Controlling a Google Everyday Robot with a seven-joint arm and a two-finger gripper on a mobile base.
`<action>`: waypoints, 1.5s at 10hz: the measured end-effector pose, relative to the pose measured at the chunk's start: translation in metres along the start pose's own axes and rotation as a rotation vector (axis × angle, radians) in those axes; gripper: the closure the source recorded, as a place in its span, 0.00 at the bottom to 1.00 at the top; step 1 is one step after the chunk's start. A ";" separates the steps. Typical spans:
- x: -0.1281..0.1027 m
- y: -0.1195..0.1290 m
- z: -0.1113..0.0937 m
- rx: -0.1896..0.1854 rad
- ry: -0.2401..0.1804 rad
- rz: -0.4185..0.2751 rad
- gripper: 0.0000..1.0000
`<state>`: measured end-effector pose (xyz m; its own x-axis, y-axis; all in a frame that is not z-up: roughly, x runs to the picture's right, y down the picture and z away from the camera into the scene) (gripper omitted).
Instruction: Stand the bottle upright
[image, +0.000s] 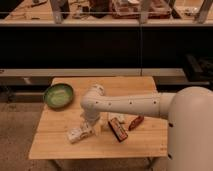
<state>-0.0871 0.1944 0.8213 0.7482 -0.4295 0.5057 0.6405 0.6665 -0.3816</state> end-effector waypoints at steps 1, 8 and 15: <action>0.003 0.003 0.002 0.002 -0.002 0.012 0.22; -0.013 -0.004 0.007 -0.013 -0.075 0.031 0.74; -0.014 -0.073 -0.078 0.167 0.104 -0.196 0.99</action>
<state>-0.1309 0.1037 0.7819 0.6321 -0.6145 0.4720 0.7437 0.6523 -0.1467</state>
